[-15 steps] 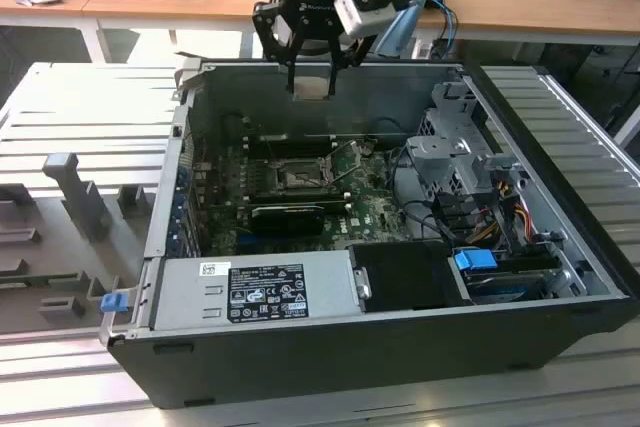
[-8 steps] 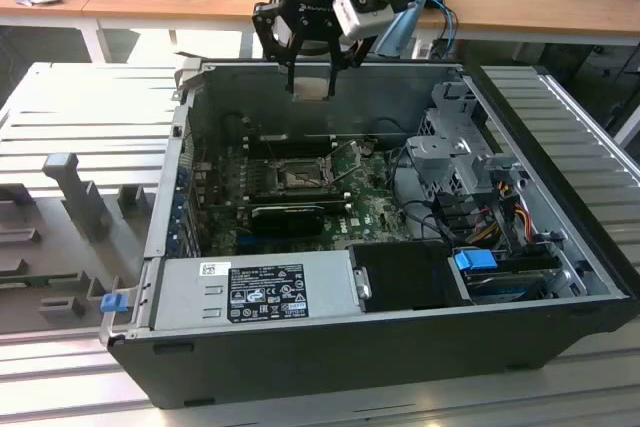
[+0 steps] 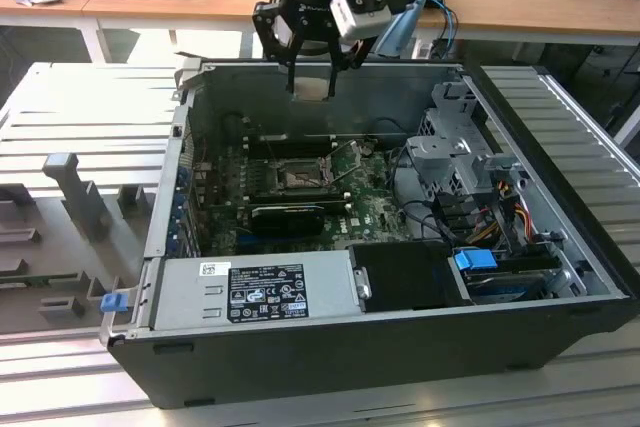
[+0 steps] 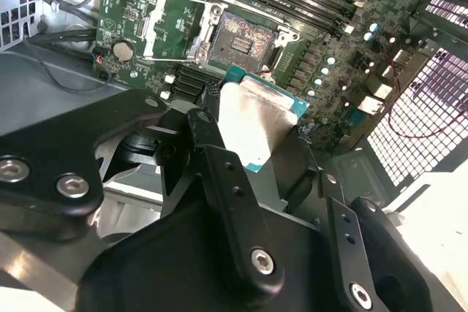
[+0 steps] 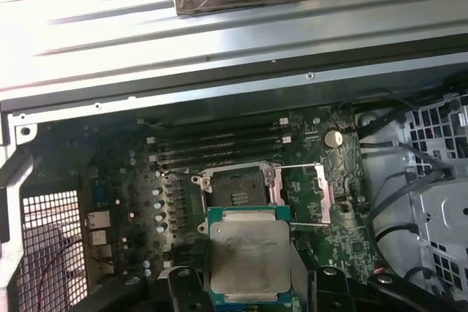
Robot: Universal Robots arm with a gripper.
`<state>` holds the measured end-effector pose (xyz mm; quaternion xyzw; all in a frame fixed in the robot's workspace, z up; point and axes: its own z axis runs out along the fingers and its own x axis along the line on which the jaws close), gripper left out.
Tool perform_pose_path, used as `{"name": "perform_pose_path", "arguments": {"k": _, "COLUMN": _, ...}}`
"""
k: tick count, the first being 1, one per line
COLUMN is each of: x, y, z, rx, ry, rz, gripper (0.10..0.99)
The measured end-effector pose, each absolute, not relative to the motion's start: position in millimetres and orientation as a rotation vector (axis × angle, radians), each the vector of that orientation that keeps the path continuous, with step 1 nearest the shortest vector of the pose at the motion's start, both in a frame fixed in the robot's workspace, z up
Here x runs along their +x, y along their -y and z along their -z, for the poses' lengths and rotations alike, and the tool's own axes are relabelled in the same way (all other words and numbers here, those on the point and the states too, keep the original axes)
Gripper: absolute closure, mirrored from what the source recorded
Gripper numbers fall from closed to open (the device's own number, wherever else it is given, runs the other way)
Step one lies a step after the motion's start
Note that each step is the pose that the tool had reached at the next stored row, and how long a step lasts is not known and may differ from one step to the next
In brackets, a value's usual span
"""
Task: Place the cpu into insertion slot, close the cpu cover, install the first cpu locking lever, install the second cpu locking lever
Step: 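Place the cpu into insertion slot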
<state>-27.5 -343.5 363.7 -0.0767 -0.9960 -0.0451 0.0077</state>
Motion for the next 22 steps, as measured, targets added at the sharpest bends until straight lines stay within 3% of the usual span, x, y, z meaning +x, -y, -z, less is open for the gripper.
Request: {"name": "perform_pose_path", "arguments": {"k": 22, "x": -27.5, "y": 343.5, "z": -363.6, "rx": -0.592, "ry": 3.077, "rz": 0.143, "gripper": 0.557}}
